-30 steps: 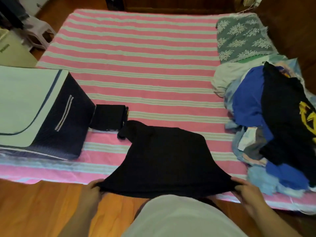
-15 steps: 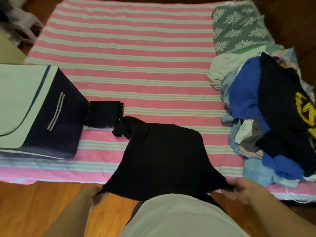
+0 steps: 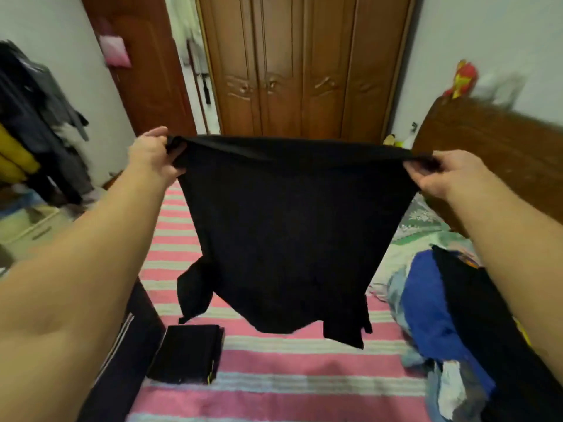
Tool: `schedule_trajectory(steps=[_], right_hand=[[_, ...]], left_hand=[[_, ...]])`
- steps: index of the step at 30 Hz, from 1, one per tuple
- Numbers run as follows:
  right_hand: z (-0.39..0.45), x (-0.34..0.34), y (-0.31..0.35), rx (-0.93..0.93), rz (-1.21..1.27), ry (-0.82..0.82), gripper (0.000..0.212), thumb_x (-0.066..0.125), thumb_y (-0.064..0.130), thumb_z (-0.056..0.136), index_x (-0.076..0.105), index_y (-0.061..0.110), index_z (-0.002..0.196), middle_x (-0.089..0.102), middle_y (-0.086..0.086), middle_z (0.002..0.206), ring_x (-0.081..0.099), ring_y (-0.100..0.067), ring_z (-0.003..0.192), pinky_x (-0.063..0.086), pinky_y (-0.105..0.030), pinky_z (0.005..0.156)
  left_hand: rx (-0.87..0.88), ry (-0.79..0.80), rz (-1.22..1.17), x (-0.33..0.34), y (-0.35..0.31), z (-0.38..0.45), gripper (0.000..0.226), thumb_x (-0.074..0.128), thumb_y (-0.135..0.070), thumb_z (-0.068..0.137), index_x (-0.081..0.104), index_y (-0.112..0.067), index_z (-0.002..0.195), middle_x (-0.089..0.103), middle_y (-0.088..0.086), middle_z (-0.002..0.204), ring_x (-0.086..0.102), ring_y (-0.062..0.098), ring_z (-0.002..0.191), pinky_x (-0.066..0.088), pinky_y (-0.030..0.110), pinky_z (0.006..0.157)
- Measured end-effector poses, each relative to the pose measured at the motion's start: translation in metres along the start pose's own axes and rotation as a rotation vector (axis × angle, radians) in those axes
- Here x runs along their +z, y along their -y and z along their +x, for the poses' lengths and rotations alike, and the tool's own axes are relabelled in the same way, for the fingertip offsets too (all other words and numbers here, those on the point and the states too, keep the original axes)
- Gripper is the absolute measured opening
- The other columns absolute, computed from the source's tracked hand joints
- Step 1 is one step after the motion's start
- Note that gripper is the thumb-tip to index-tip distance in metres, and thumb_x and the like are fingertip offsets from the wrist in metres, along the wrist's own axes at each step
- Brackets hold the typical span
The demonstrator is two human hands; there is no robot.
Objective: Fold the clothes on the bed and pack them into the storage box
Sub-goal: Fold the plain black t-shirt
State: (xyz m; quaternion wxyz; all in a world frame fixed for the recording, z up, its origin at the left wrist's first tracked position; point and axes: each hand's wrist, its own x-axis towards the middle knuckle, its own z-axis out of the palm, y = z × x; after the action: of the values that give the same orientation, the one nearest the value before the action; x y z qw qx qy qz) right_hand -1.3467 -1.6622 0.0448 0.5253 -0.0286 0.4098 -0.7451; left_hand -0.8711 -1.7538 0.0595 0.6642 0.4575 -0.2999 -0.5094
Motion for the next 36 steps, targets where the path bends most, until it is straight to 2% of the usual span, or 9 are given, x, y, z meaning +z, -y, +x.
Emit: schedule_trajectory(steps=[4, 11, 16, 19, 23, 26, 31, 34, 36], right_hand=[[-0.022, 0.029, 0.029, -0.084, 0.010, 0.084, 0.020, 0.050, 0.010, 0.102, 0.061, -0.001, 0.114, 0.072, -0.021, 0.105, 0.073, -0.034, 0.094, 0.062, -0.045, 0.072], [-0.062, -0.029, -0.007, -0.092, -0.102, 0.095, 0.009, 0.059, 0.016, 0.097, 0.058, 0.009, 0.102, 0.072, -0.010, 0.083, 0.076, -0.020, 0.074, 0.062, -0.036, 0.075], [-0.058, -0.162, -0.092, 0.110, -0.290, -0.031, 0.017, 0.075, 0.020, 0.082, 0.060, 0.016, 0.089, 0.071, -0.006, 0.083, 0.071, -0.016, 0.073, 0.059, -0.028, 0.054], [-0.045, -0.251, -0.156, 0.287, -0.414, -0.209, 0.004, 0.063, 0.015, 0.092, 0.059, 0.013, 0.094, 0.073, -0.006, 0.065, 0.070, -0.016, 0.051, 0.055, -0.027, 0.043], [-0.019, -0.372, -0.246, 0.521, -0.536, -0.424, 0.009, 0.052, 0.012, 0.101, 0.061, 0.012, 0.102, 0.075, -0.005, 0.069, 0.072, -0.016, 0.055, 0.057, -0.027, 0.044], [0.004, -0.449, -0.312, 0.619, -0.594, -0.528, 0.013, 0.049, 0.013, 0.104, 0.060, 0.013, 0.097, 0.073, -0.001, 0.063, 0.069, -0.012, 0.051, 0.053, -0.024, 0.040], [0.038, -0.552, -0.398, 0.673, -0.613, -0.681, 0.012, 0.050, 0.019, 0.104, 0.059, 0.011, 0.101, 0.075, -0.010, 0.077, 0.072, -0.023, 0.056, 0.057, -0.031, 0.043], [0.044, -0.586, -0.415, 0.668, -0.656, -0.732, 0.026, 0.054, 0.017, 0.102, 0.056, 0.009, 0.127, 0.064, -0.017, 0.119, 0.068, -0.036, 0.099, 0.063, -0.043, 0.068], [0.041, -0.589, -0.410, 0.627, -0.753, -0.731, 0.030, 0.056, 0.012, 0.101, 0.054, 0.008, 0.130, 0.063, -0.017, 0.124, 0.063, -0.037, 0.109, 0.059, -0.048, 0.084]], left_hand=[[0.168, 0.017, -0.078, 0.020, -0.045, 0.000, 0.030, 0.038, -0.007, 0.103, 0.061, -0.018, 0.117, 0.063, 0.015, 0.132, 0.068, 0.028, 0.113, 0.056, 0.047, 0.096], [0.121, -0.046, -0.290, -0.035, -0.003, -0.036, 0.026, 0.045, -0.006, 0.097, 0.066, -0.012, 0.112, 0.067, 0.013, 0.116, 0.071, 0.031, 0.104, 0.059, 0.045, 0.089], [-0.087, -0.238, -0.042, -0.138, 0.129, -0.103, 0.020, 0.048, -0.001, 0.092, 0.064, -0.010, 0.085, 0.068, 0.004, 0.077, 0.066, 0.020, 0.081, 0.060, 0.027, 0.071], [-0.287, -0.301, 0.326, -0.199, 0.231, -0.140, 0.023, 0.046, 0.001, 0.097, 0.066, -0.010, 0.092, 0.067, 0.009, 0.091, 0.062, 0.019, 0.081, 0.056, 0.029, 0.066], [-0.553, -0.337, 0.685, -0.271, 0.369, -0.168, 0.026, 0.051, 0.006, 0.097, 0.062, -0.004, 0.119, 0.065, 0.022, 0.100, 0.060, 0.027, 0.075, 0.050, 0.035, 0.065], [-0.718, -0.351, 0.831, -0.320, 0.461, -0.191, 0.023, 0.057, 0.004, 0.097, 0.066, 0.004, 0.118, 0.066, 0.022, 0.094, 0.060, 0.032, 0.077, 0.053, 0.040, 0.073], [-0.872, -0.486, 0.841, -0.373, 0.560, -0.200, 0.016, 0.054, 0.002, 0.098, 0.062, 0.010, 0.109, 0.062, 0.019, 0.096, 0.059, 0.032, 0.077, 0.052, 0.047, 0.084], [-0.881, -0.554, 0.747, -0.375, 0.575, -0.205, 0.022, 0.044, 0.003, 0.100, 0.058, 0.001, 0.117, 0.062, 0.016, 0.107, 0.062, 0.034, 0.095, 0.056, 0.040, 0.082], [-0.845, -0.522, 0.760, -0.374, 0.570, -0.209, 0.024, 0.044, -0.001, 0.102, 0.056, 0.002, 0.123, 0.062, 0.018, 0.113, 0.063, 0.036, 0.097, 0.057, 0.042, 0.081]])
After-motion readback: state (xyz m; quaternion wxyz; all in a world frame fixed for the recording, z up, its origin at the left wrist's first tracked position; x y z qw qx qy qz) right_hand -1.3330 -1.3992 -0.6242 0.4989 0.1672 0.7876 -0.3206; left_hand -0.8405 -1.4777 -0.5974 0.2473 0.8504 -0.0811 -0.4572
